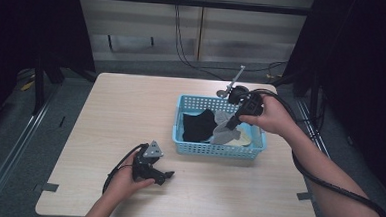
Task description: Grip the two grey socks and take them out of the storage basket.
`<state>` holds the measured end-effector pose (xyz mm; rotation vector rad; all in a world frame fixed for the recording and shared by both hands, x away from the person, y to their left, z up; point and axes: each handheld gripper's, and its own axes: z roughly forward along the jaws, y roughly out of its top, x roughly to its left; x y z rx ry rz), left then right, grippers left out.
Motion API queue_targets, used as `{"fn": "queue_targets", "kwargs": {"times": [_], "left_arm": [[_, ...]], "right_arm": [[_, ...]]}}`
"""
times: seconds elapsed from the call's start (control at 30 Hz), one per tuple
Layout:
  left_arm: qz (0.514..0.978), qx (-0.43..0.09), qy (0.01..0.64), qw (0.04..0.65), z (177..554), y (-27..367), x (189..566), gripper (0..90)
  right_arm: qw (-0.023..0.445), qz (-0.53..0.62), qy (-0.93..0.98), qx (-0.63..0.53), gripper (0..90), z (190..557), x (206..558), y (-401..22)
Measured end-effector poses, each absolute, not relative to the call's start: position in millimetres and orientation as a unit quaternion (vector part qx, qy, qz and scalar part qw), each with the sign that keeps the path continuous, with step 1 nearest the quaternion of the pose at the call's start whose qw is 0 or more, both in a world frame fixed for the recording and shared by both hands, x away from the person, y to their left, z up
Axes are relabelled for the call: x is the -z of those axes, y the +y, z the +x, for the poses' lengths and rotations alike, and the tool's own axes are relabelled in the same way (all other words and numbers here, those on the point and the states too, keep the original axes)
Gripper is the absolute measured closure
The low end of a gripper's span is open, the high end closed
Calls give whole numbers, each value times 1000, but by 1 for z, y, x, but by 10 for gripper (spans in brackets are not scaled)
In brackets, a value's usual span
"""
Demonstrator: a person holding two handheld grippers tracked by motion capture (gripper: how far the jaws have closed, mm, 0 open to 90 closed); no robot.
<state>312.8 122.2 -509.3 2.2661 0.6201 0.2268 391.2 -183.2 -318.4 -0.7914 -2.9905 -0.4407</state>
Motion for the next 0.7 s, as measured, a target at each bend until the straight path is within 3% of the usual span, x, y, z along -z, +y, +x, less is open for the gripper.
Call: {"fn": "queue_targets", "kwargs": {"times": [0.4, 0.7], "left_arm": [[887, -89, 243, 382, 313, 122, 510, 111], [888, -89, 243, 380, 313, 122, 509, 111]], "right_arm": [[17, -179, -968, 176, 844, 343, 303, -158], [55, -152, -974, 157, 843, 321, 351, -138]]}}
